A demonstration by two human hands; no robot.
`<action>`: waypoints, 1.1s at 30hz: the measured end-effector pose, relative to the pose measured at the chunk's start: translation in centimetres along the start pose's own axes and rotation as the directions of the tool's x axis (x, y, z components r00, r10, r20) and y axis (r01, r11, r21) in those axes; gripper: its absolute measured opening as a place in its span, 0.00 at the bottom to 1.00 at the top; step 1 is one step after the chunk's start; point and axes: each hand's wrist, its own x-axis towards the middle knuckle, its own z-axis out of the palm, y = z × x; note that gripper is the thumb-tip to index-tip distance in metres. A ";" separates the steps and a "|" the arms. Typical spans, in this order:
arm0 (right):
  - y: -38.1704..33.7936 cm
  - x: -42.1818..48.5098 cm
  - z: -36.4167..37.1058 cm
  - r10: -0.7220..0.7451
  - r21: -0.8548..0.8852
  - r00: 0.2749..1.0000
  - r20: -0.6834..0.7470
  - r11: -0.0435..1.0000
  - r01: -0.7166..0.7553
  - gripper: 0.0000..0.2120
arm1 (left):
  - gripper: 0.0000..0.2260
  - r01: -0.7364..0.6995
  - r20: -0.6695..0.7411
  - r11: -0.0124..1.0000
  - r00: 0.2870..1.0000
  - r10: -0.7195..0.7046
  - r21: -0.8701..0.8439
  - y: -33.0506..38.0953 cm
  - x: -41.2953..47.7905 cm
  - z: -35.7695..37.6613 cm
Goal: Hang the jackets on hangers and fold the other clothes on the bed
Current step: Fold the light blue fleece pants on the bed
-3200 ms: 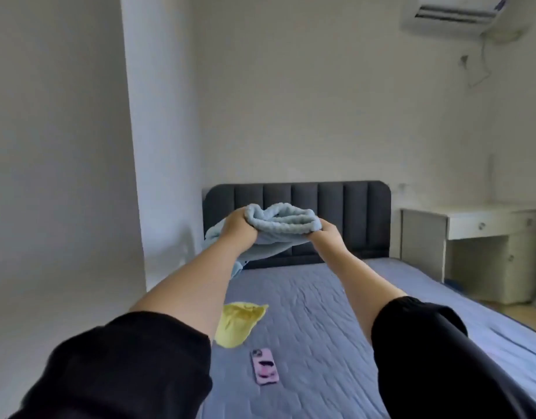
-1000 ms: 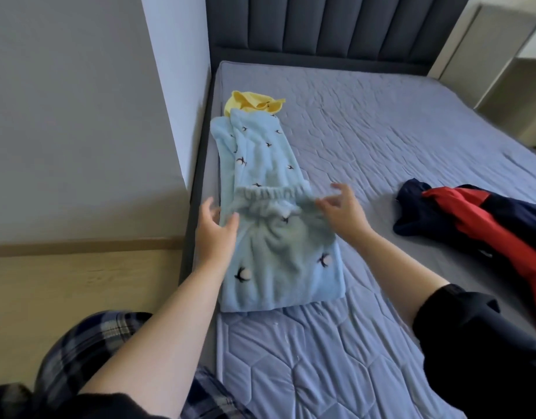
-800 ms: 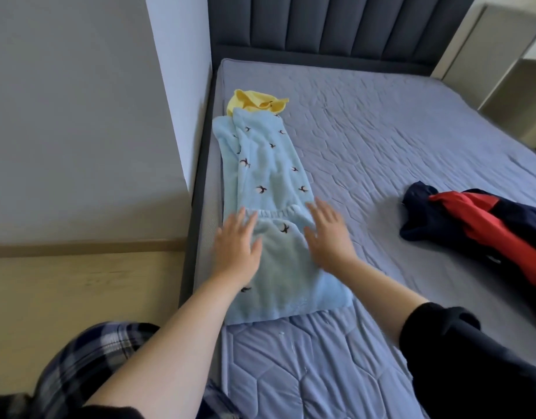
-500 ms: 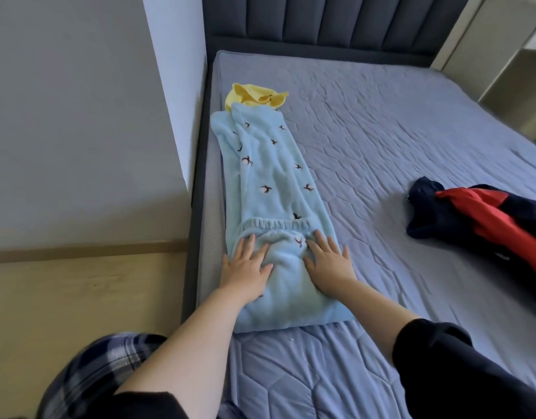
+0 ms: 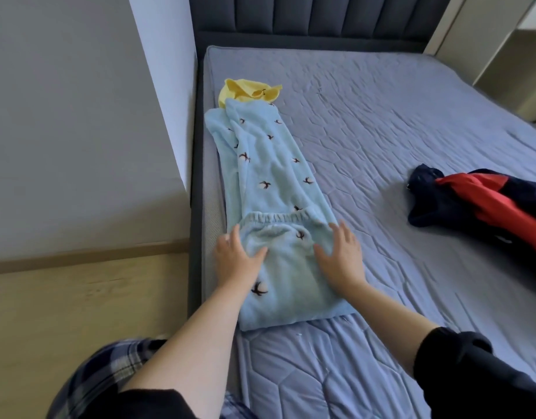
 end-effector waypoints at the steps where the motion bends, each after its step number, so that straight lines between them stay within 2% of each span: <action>1: 0.3 0.1 -0.5 0.186 0.095 0.980 0.062 0.977 -0.192 0.32 | 0.33 0.139 0.074 0.984 0.988 -0.132 -0.109 0.1 0.2 -0.2; 2: 0.5 0.3 -1.0 0.345 0.162 0.917 0.198 0.912 -0.378 0.35 | 0.33 0.269 0.190 0.942 0.954 -0.232 -0.201 0.1 0.4 -0.3; 3: 0.7 0.3 -1.5 0.431 0.189 0.834 0.344 0.838 -0.511 0.36 | 0.33 0.367 0.293 0.894 0.911 -0.289 -0.259 0.2 0.6 -0.3; 4: 0.9 0.3 -2.0 0.460 0.181 0.768 0.445 0.794 -0.580 0.36 | 0.33 0.416 0.352 0.866 0.883 -0.311 -0.278 0.3 0.5 -0.4; 5: 1.2 0.4 -2.3 0.464 0.163 0.732 0.499 0.779 -0.605 0.36 | 0.33 0.434 0.376 0.860 0.869 -0.321 -0.269 0.3 0.4 -0.5; 8: 1.9 0.8 -2.8 0.454 0.186 0.696 0.556 0.748 -0.637 0.34 | 0.28 0.470 0.444 0.854 0.829 -0.340 -0.225 0.3 0.1 -0.7; 10: 2.0 1.0 -3.5 0.433 0.215 0.688 0.583 0.734 -0.644 0.33 | 0.24 0.542 0.550 0.796 0.765 -0.335 -0.270 0.4 -0.1 -1.2; 12: 1.9 1.1 -4.2 0.412 0.175 0.679 0.608 0.765 -0.620 0.31 | 0.22 0.586 0.631 0.750 0.715 -0.300 -0.307 0.6 -0.3 -1.9; 13: 1.7 1.0 -4.5 0.413 0.126 0.698 0.586 0.804 -0.582 0.30 | 0.23 0.561 0.612 0.783 0.727 -0.310 -0.269 0.8 -0.5 -2.0; 14: 1.6 0.7 -4.5 0.407 0.067 0.747 0.526 0.855 -0.514 0.31 | 0.26 0.477 0.533 0.864 0.779 -0.330 -0.162 1.0 -0.8 -2.0; 15: 1.4 0.2 -4.2 0.367 0.002 0.823 0.433 0.913 -0.408 0.32 | 0.27 0.335 0.389 0.942 0.866 -0.315 0.016 1.2 -1.1 -2.0; 16: 1.3 -0.3 -3.7 0.263 -0.072 0.912 0.314 0.965 -0.254 0.32 | 0.25 0.162 0.233 0.968 0.951 -0.204 0.190 1.6 -1.5 -1.9; 17: 1.3 -1.1 -3.2 0.081 -0.124 0.979 0.186 0.991 -0.059 0.30 | 0.21 -0.026 0.133 0.954 0.991 -0.015 0.299 1.9 -2.0 -1.6; 18: 1.2 -2.2 -2.9 -0.143 -0.141 0.987 0.074 0.978 0.153 0.27 | 0.16 -0.202 0.097 0.917 0.979 0.179 0.344 2.3 -2.4 -1.4; 19: 0.9 -3.3 -2.8 -0.352 -0.141 0.936 -0.007 0.927 0.347 0.23 | 0.11 -0.333 0.092 0.875 0.942 0.322 0.351 2.7 -2.6 -1.4; 20: 0.9 -4.2 -2.8 -0.526 -0.150 0.849 -0.051 0.844 0.514 0.19 | 0.07 -0.416 0.105 0.837 0.907 0.407 0.356 3.0 -2.8 -1.6; 22: 1.4 -5.9 -2.9 -0.756 -0.229 0.655 0.004 0.637 0.736 0.18 | 0.04 -0.500 0.127 0.775 0.861 0.492 0.387 3.5 -2.9 -1.8; 23: 1.9 -6.6 -2.8 -0.809 -0.281 0.584 0.072 0.545 0.790 0.21 | 0.03 -0.524 0.137 0.759 0.847 0.514 0.386 3.7 -3.0 -1.9; 24: 2.3 -7.1 -2.8 -0.825 -0.336 0.545 0.148 0.476 0.813 0.25 | 0.03 -0.535 0.154 0.770 0.843 0.515 0.348 3.8 -3.1 -1.9; 26: 2.9 -7.6 -2.7 -0.771 -0.446 0.565 0.292 0.413 0.794 0.35 | 0.01 -0.506 0.252 0.839 0.854 0.455 0.202 4.1 -3.7 -1.8; 28: 2.9 -7.8 -2.5 -0.690 -0.513 0.625 0.365 0.412 0.753 0.41 | 0.05 -0.479 0.384 0.869 0.831 0.403 0.122 4.2 -4.2 -1.4; 29: 2.7 -7.8 -2.5 -0.654 -0.536 0.656 0.377 0.423 0.730 0.41 | 0.11 -0.488 0.440 0.864 0.807 0.394 0.120 4.2 -4.4 -1.2; 31: 2.2 -7.4 -2.3 -0.609 -0.567 0.699 0.374 0.446 0.693 0.38 | 0.29 -0.536 0.568 0.821 0.745 0.350 0.197 3.9 -4.9 -0.9; 33: 1.6 -6.9 -2.2 -0.574 -0.498 0.708 0.411 0.509 0.702 0.32 | 0.44 -0.626 0.662 0.707 0.687 0.300 0.330 3.4 -5.4 -0.6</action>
